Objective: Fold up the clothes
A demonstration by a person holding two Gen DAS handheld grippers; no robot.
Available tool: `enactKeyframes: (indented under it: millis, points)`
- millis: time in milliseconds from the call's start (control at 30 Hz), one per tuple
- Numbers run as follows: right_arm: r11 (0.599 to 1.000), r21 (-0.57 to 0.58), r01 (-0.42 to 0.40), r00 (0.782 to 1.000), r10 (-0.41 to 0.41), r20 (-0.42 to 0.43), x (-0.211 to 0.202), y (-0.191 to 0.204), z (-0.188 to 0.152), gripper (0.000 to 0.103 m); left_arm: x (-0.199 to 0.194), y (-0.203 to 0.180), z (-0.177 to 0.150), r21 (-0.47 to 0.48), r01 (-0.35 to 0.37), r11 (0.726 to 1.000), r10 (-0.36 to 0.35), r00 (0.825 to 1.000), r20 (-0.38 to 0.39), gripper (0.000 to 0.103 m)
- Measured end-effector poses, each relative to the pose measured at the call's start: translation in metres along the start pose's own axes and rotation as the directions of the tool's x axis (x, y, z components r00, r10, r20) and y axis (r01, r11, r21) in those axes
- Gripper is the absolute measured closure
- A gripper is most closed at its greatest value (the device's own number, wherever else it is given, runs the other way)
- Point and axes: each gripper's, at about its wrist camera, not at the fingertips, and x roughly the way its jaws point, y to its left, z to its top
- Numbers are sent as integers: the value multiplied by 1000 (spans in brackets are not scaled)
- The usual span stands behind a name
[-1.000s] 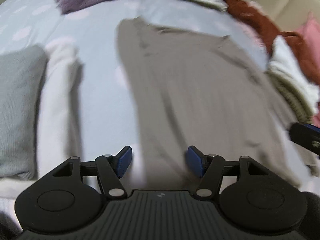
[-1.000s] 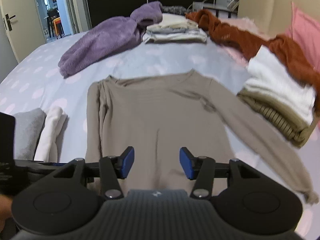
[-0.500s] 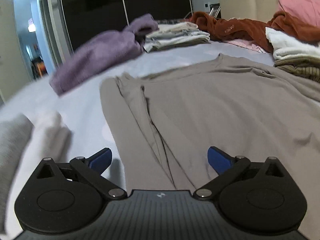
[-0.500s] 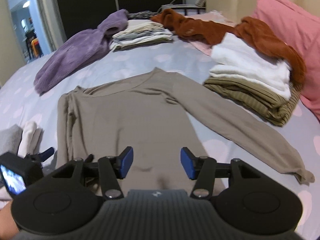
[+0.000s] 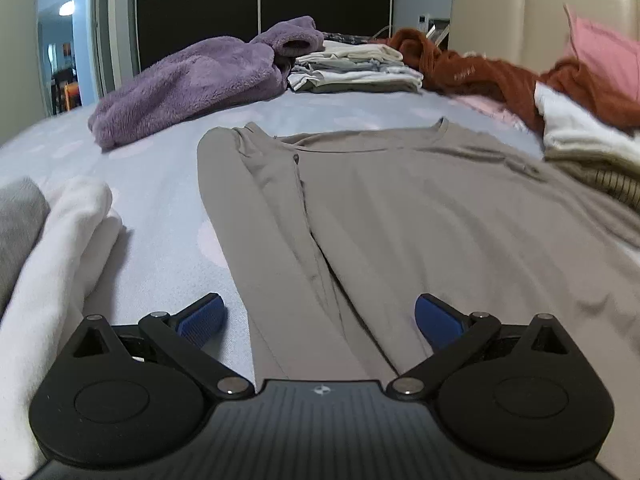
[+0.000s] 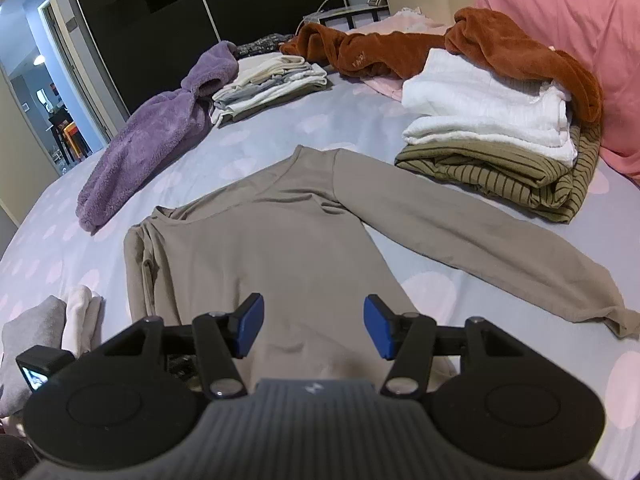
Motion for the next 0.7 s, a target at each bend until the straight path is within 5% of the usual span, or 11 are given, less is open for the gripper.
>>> enactKeyframes:
  millis: [700]
  points:
    - [985, -171, -4, 1000, -1, -27, 0, 32, -6, 44, 0, 1, 0, -1, 5, 1000, -5, 1000, 3, 0]
